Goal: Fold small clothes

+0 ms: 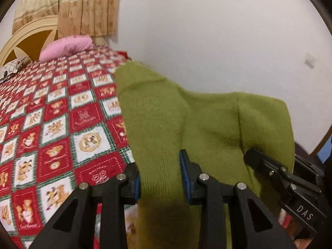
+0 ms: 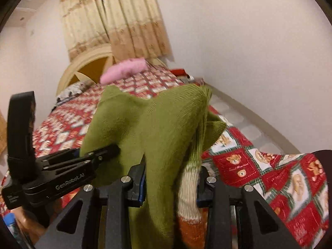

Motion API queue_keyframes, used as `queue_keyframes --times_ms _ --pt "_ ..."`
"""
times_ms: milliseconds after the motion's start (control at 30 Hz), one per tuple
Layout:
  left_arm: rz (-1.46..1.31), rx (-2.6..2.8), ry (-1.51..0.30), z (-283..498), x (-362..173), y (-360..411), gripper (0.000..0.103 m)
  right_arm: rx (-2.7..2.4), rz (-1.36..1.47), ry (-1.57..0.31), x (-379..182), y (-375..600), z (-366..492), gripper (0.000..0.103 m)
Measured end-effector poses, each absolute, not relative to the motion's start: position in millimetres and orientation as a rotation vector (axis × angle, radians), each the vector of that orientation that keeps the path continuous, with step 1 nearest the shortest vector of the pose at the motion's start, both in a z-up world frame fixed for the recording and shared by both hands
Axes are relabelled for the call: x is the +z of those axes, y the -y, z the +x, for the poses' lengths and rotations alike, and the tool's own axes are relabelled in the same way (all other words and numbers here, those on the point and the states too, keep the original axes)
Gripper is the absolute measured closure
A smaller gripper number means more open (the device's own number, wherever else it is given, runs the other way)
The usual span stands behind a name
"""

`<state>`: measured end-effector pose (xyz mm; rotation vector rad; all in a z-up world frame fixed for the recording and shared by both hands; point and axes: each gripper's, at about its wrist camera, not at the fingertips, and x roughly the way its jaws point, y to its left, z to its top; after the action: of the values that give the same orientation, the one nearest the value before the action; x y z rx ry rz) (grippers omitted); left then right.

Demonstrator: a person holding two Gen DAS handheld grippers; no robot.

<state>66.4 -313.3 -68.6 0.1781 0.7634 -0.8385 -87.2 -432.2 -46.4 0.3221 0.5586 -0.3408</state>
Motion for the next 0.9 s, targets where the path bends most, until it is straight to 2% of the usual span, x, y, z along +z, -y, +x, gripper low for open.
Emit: queue_keyframes --times_ms 200,333,367,467,500,567,633,767,867,900 --pt "0.218 -0.76 -0.874 74 -100 337 0.065 -0.352 0.375 -0.685 -99 490 -54 0.069" --pt "0.245 -0.718 -0.894 73 -105 341 0.051 -0.344 0.426 -0.72 -119 504 -49 0.069" --pt "0.261 -0.703 -0.895 73 -106 344 0.046 -0.343 0.442 -0.72 -120 507 -49 0.065" --pt "0.318 -0.642 -0.879 74 -109 349 0.032 -0.358 0.519 -0.75 -129 524 -50 0.046" --pt "0.332 -0.625 -0.877 73 -108 349 0.03 -0.351 0.534 -0.752 -128 524 -51 0.045" --pt "0.359 -0.59 -0.877 75 -107 350 0.017 -0.348 0.543 -0.746 -123 525 -57 0.045" --pt "0.376 -0.566 -0.871 79 -103 347 0.011 -0.418 0.499 -0.706 -108 520 -73 0.045" --pt "0.41 -0.553 -0.85 63 -92 334 0.01 -0.497 0.372 -0.599 -68 494 -120 0.047" --pt "0.434 -0.567 -0.814 43 -88 324 0.011 -0.462 0.249 -0.602 -51 457 -144 0.066" --pt "0.43 -0.576 -0.818 39 -87 320 0.01 -0.447 0.221 -0.611 -50 444 -150 0.067"
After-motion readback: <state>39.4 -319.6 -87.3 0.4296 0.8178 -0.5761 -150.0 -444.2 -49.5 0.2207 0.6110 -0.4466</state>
